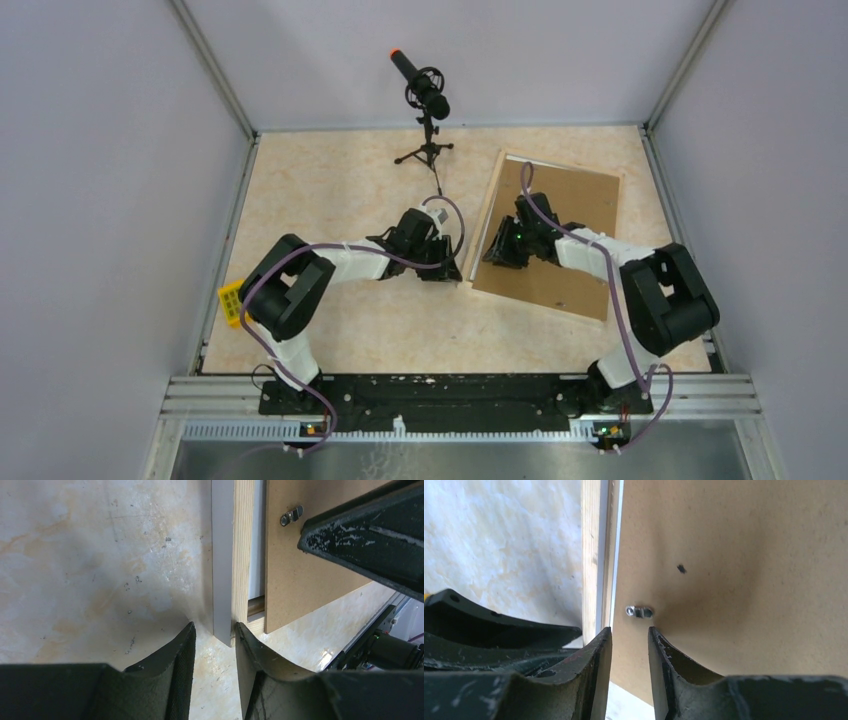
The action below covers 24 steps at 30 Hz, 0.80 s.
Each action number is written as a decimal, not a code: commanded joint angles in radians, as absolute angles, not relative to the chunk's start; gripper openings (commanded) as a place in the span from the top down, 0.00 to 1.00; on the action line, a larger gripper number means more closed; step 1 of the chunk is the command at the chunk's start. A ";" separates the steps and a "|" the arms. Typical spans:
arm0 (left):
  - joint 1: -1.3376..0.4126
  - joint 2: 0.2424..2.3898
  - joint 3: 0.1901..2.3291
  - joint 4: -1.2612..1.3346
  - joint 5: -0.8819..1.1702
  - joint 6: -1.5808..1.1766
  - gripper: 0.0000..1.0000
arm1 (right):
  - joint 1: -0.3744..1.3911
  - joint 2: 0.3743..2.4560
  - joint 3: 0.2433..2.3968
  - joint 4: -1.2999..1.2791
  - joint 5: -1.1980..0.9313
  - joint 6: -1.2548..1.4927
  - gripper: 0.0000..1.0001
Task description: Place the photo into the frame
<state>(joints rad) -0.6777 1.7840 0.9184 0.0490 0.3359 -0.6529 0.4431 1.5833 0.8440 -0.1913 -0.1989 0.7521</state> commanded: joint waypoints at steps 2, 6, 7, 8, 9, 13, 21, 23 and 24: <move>-0.679 1.812 0.913 0.032 0.301 -0.636 0.60 | 0.451 1.648 0.895 -0.116 -0.156 0.756 0.68; -0.679 1.809 0.909 0.029 0.303 -0.632 0.60 | 0.450 1.669 0.907 -0.073 -0.169 0.776 0.68; -0.678 1.808 0.908 0.028 0.303 -0.631 0.60 | 0.451 1.674 0.914 -0.069 -0.166 0.777 0.69; -0.678 1.806 0.908 0.026 0.301 -0.628 0.60 | 0.451 1.677 0.917 -0.066 -0.160 0.780 0.69; -0.678 1.804 0.907 0.026 0.301 -0.628 0.60 | 0.451 1.677 0.917 -0.052 -0.154 0.783 0.69; -0.678 1.805 0.901 0.027 0.299 -0.624 0.61 | 0.452 1.695 0.931 -0.013 -0.135 0.790 0.69; -0.679 1.771 0.911 0.014 0.331 -0.597 0.57 | 0.451 1.603 1.069 -0.424 0.033 0.636 0.49; -0.678 1.761 0.917 0.009 0.344 -0.591 0.53 | 0.428 1.539 1.076 -0.586 0.120 0.589 0.28; -0.678 1.759 0.923 0.007 0.350 -0.590 0.52 | 0.394 1.501 1.054 -0.641 0.133 0.576 0.22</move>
